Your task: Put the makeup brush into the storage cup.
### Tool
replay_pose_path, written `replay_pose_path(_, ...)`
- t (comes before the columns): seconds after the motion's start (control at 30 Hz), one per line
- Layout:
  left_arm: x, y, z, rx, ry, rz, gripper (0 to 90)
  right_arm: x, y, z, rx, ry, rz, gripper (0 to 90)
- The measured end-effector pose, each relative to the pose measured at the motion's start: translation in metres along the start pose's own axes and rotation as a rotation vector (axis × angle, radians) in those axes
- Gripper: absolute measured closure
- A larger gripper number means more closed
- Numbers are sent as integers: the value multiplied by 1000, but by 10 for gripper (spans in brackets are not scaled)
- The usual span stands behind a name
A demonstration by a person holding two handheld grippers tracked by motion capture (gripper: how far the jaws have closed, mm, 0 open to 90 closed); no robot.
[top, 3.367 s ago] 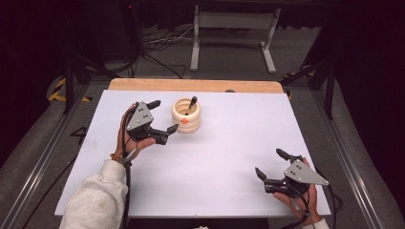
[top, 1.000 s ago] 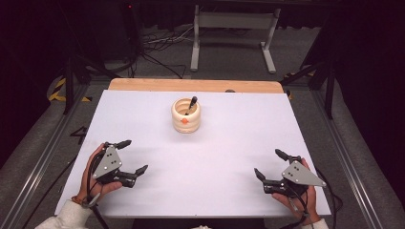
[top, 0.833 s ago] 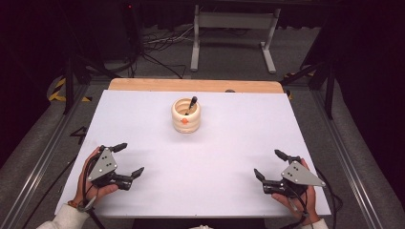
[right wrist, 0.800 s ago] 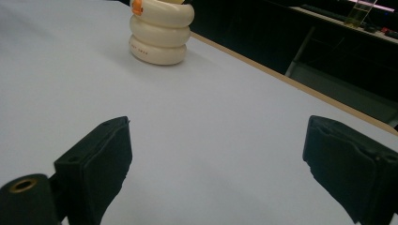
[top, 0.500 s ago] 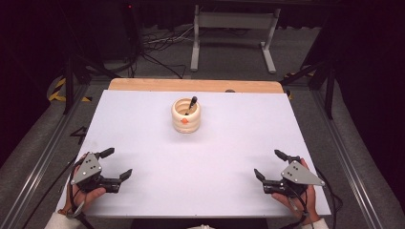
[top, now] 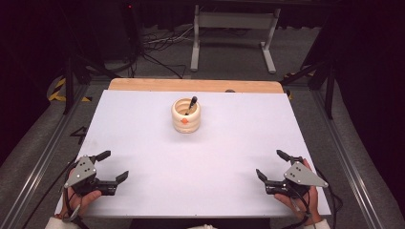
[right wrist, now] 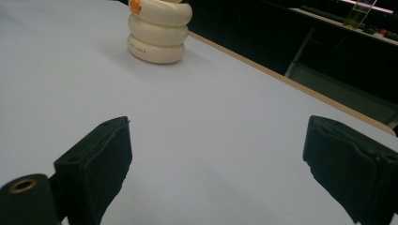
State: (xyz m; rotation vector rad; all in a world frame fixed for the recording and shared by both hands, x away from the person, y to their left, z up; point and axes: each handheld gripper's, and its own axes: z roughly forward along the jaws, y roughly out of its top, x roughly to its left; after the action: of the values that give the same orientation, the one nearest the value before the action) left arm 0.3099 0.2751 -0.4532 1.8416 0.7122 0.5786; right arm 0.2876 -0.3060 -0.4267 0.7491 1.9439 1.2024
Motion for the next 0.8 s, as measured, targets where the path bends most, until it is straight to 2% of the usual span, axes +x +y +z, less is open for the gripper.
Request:
replay_pose_path(0.3,-2,1,0,-16,-16,7,59,2,1,1,7,-2,-9,91)
replay_pose_path(0.6,-8,4,-6,-41,6,45,59,6,3,0,3,0,-16,91)
replay_pose_path(0.8,-10,5,-6,-45,-1,46,58,8,3,1,8,3,-23,91)
